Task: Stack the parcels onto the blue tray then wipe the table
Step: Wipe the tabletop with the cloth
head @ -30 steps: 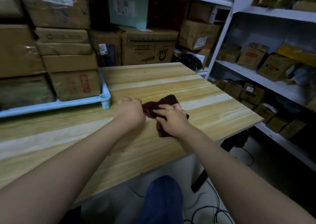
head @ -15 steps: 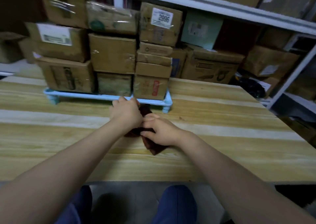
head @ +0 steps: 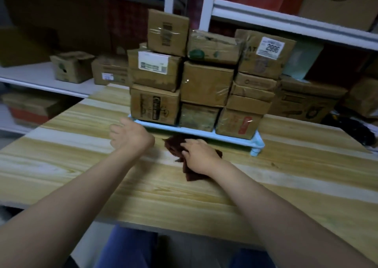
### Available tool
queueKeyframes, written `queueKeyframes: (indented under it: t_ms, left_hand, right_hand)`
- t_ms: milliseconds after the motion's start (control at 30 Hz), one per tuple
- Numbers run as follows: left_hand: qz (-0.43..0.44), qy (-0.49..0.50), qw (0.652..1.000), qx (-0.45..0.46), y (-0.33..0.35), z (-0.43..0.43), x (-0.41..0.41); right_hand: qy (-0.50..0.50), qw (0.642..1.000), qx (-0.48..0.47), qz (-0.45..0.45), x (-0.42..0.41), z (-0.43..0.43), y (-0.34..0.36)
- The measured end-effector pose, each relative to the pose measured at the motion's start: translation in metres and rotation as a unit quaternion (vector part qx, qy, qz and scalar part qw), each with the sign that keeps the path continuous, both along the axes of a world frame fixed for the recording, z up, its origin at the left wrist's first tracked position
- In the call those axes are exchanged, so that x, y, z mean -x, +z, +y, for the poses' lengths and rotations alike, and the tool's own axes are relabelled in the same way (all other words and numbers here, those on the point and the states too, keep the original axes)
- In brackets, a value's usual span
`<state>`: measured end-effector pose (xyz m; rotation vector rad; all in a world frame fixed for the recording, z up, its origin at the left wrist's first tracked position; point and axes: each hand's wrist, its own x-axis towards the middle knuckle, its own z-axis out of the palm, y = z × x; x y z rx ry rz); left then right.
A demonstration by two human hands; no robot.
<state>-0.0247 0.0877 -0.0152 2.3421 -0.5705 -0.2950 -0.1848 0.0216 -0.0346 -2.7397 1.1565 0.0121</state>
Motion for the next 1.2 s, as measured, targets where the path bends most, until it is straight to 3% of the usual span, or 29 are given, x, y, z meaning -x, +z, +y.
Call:
queueKeyframes:
  t_ms: [133, 233, 433, 567, 700, 867, 1067, 1133, 1200]
  left_hand:
    - [0.014, -0.075, 0.997, 0.026, 0.002, 0.002, -0.053]
    - [0.031, -0.14, 0.989, 0.048, 0.005, 0.007, -0.084]
    - [0.013, -0.126, 0.992, 0.002, 0.003, 0.021, -0.159]
    - [0.008, -0.111, 0.993, -0.025, -0.005, 0.018, -0.211]
    - [0.005, -0.124, 0.99, -0.062, -0.012, 0.0, -0.246]
    - [-0.029, -0.138, 0.98, -0.14, -0.014, -0.018, -0.277]
    - [-0.131, -0.144, 0.958, -0.21, -0.02, -0.031, -0.285]
    - [-0.14, -0.149, 0.952, -0.226, -0.019, -0.032, -0.286]
    - [-0.144, -0.149, 0.95, -0.231, -0.016, -0.03, -0.289]
  right_hand:
    - [0.202, 0.979, -0.005, 0.005, -0.067, 0.043, 0.009]
    - [0.221, 0.975, -0.006, -0.015, -0.127, 0.056, 0.003]
    - [0.114, 0.992, 0.022, 0.048, -0.236, 0.034, -0.006]
    - [-0.059, 0.996, -0.025, 0.062, -0.297, 0.001, -0.009]
    - [-0.303, 0.949, -0.089, 0.013, -0.345, -0.033, 0.0]
    - [-0.416, 0.895, -0.143, -0.077, -0.37, -0.067, 0.009]
    - [-0.406, 0.909, -0.067, -0.066, -0.395, -0.116, -0.007]
    - [-0.335, 0.939, -0.056, -0.055, -0.406, -0.122, -0.011]
    - [-0.202, 0.975, -0.074, -0.055, -0.415, -0.121, -0.013]
